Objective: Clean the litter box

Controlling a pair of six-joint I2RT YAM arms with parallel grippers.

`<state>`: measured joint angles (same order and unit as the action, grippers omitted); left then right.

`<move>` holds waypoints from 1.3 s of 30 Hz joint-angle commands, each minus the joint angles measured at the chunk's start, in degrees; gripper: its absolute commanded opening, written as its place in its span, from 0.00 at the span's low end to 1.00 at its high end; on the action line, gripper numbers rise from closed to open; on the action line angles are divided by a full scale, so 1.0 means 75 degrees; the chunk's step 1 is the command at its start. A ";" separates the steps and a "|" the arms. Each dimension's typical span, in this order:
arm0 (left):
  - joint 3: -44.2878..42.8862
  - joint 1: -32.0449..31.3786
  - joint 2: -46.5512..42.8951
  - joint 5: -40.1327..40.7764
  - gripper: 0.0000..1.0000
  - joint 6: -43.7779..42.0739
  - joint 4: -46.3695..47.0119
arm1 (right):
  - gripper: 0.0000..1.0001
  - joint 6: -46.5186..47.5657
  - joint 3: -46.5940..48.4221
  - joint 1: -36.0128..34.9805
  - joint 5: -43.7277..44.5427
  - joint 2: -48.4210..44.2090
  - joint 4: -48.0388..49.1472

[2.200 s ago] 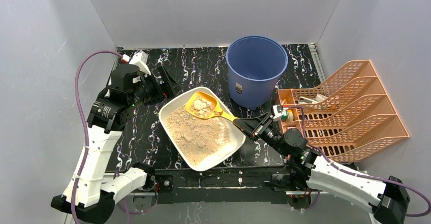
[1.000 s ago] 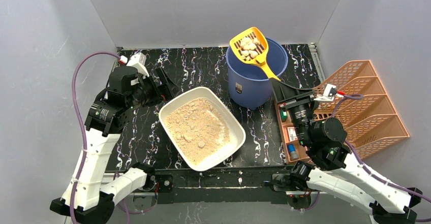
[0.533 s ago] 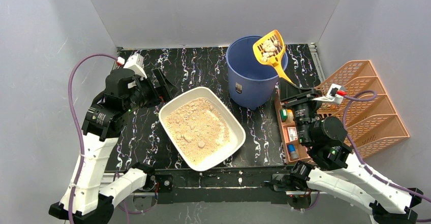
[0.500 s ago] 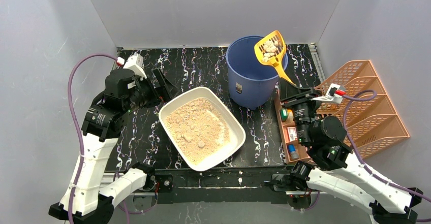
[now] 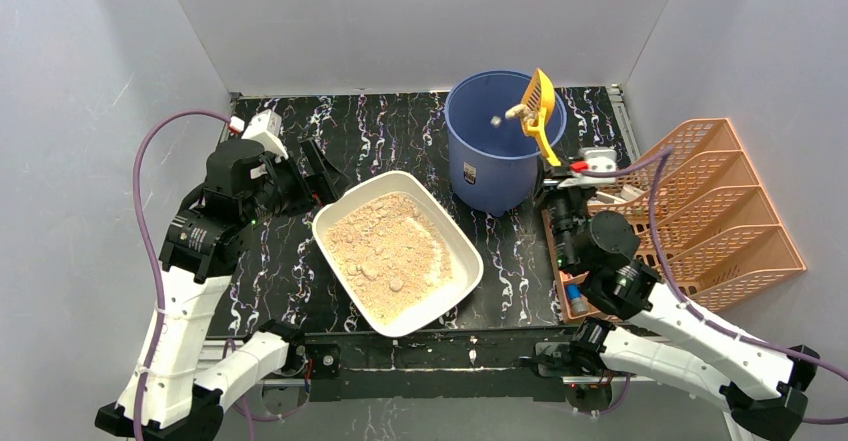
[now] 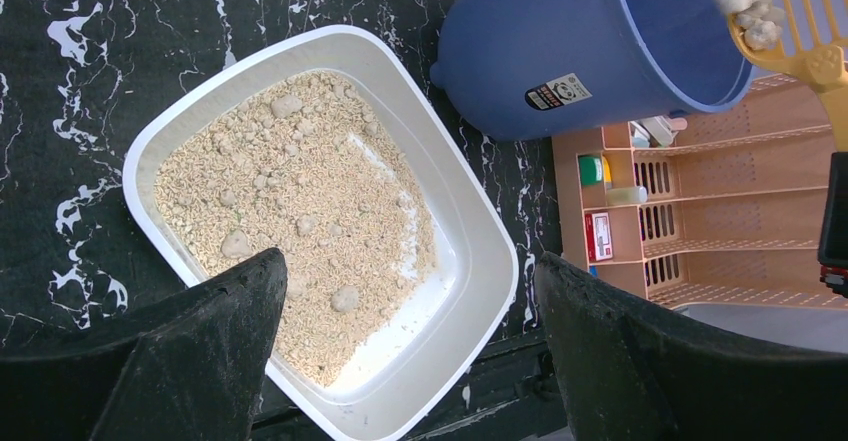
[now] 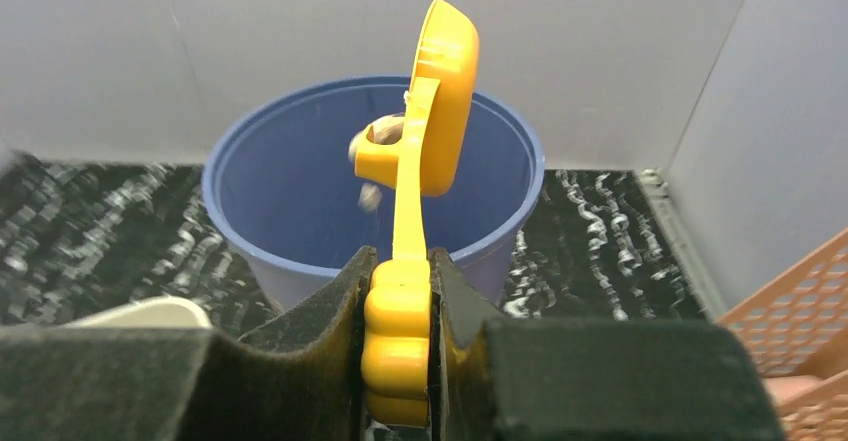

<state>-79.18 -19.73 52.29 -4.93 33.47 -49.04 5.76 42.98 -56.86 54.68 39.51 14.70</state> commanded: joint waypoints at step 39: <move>0.0564 -0.0018 -0.0120 0.0558 0.92 -0.0229 -0.0271 | 0.01 0.1578 0.3924 0.0011 -0.3517 0.1307 -0.3217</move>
<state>-76.25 -19.73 51.51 -1.93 32.93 -50.04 32.42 66.50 -56.86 30.65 48.18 -6.13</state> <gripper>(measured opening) 0.918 0.280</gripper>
